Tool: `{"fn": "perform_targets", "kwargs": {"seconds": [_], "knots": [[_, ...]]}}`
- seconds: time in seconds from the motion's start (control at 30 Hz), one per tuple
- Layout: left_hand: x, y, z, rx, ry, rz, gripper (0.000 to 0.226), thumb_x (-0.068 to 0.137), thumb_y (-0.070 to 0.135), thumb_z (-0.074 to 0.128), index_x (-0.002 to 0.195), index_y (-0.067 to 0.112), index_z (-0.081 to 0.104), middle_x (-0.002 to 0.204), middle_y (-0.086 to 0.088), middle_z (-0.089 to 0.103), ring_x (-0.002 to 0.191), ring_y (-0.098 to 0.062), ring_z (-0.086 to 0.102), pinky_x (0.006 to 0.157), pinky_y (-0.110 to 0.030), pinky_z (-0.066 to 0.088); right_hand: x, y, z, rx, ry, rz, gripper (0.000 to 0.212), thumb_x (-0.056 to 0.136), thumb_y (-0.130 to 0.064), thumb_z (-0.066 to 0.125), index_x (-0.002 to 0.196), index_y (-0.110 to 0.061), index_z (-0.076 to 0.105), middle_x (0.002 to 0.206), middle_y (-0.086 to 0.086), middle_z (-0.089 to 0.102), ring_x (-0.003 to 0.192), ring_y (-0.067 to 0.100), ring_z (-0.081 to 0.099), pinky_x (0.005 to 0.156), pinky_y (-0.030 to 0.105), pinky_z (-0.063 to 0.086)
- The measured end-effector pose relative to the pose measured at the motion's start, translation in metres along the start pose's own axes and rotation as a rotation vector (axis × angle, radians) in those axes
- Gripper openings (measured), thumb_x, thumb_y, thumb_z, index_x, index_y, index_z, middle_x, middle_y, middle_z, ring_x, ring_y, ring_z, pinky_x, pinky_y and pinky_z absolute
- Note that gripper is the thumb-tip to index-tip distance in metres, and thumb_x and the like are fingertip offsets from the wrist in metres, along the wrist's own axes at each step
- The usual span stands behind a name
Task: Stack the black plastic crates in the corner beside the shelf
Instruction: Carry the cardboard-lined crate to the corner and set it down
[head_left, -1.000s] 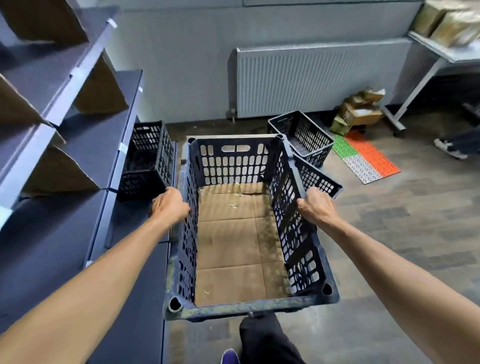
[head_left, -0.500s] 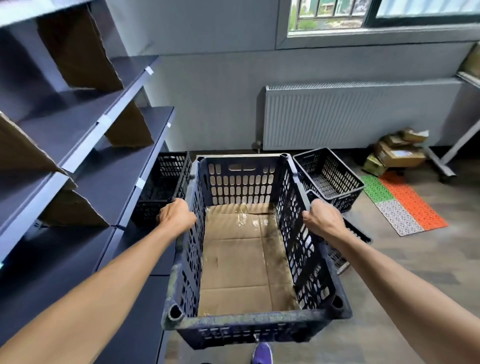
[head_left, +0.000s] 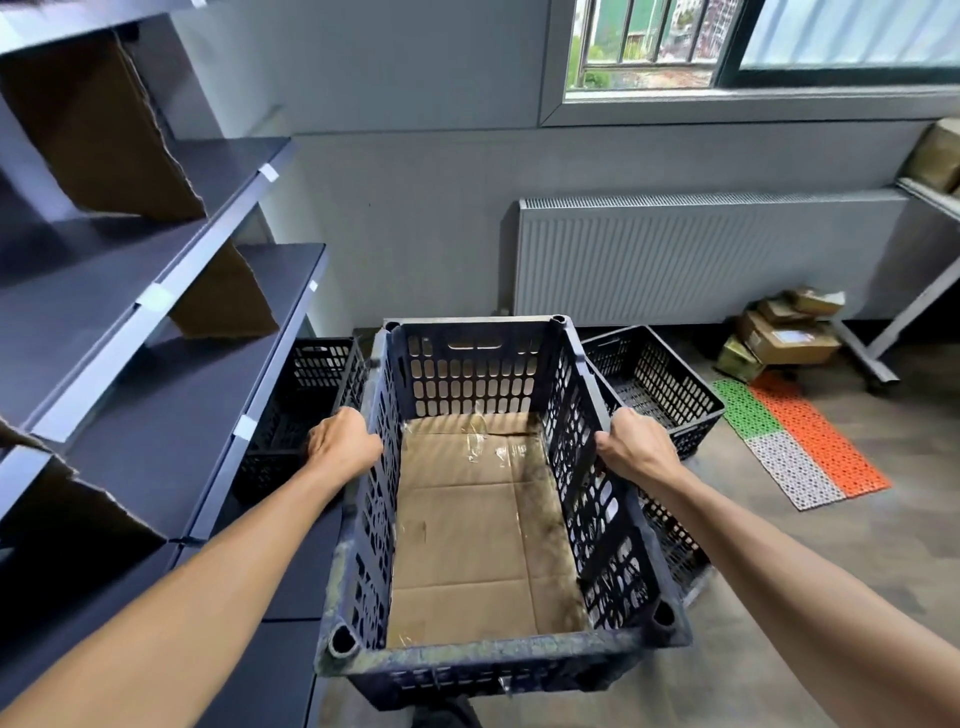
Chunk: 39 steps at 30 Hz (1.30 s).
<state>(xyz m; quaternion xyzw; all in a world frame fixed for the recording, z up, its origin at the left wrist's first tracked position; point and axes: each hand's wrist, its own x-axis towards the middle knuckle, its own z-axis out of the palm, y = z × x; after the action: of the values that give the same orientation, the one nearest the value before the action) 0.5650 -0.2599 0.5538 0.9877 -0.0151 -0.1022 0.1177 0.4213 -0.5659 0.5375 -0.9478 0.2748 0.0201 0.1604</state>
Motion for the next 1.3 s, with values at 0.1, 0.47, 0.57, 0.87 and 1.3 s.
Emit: {"fn": "perform_targets", "kwargs": {"seconds": [0.1,0.47,0.57,0.87,1.3], "knots": [[0.040,0.003,-0.005,-0.013,-0.025,0.013,0.018,0.088,0.020,0.059,0.075,0.009,0.051,0.080,-0.010,0.060,0.075,-0.029,0.055,0.062,-0.030,0.040,0.030,-0.018,-0.003,-0.027,0.000,0.011,0.021,0.093,-0.021,0.049,0.079,-0.005,0.048,0.080,0.012,0.059,0.071,0.028,0.053,0.063,0.034,0.040],[0.157,0.015,-0.038,-0.044,-0.003,0.066,0.031,0.088,0.020,0.060,0.067,0.013,0.037,0.065,-0.004,0.046,0.069,-0.026,0.052,0.059,-0.030,0.036,0.127,-0.079,-0.008,-0.003,0.017,0.039,0.026,0.095,-0.021,0.046,0.073,-0.009,0.039,0.082,0.011,0.054,0.074,0.029,0.051,0.063,0.035,0.037],[0.182,0.022,-0.043,-0.052,-0.004,0.059,0.027,0.087,0.021,0.061,0.072,0.012,0.040,0.076,-0.008,0.056,0.080,-0.031,0.060,0.067,-0.035,0.045,0.155,-0.087,-0.007,0.003,0.024,0.047,0.029,0.094,-0.022,0.046,0.070,-0.011,0.037,0.085,0.014,0.059,0.074,0.029,0.052,0.064,0.035,0.038],[0.253,0.055,-0.036,-0.042,-0.030,-0.008,0.031,0.084,0.020,0.065,0.066,0.012,0.041,0.066,-0.004,0.049,0.070,-0.027,0.053,0.057,-0.029,0.036,0.254,-0.093,-0.008,0.032,-0.025,0.043,0.018,0.087,-0.018,0.048,0.075,-0.005,0.045,0.088,0.018,0.062,0.080,0.036,0.058,0.068,0.037,0.044],[0.352,0.109,-0.030,-0.031,-0.018,-0.125,0.022,0.085,0.016,0.063,0.071,0.009,0.046,0.071,-0.008,0.055,0.070,-0.027,0.053,0.061,-0.031,0.040,0.407,-0.104,-0.009,0.000,-0.083,-0.033,0.026,0.092,-0.025,0.045,0.097,0.001,0.050,0.109,0.027,0.064,0.098,0.042,0.062,0.076,0.038,0.046]]}}
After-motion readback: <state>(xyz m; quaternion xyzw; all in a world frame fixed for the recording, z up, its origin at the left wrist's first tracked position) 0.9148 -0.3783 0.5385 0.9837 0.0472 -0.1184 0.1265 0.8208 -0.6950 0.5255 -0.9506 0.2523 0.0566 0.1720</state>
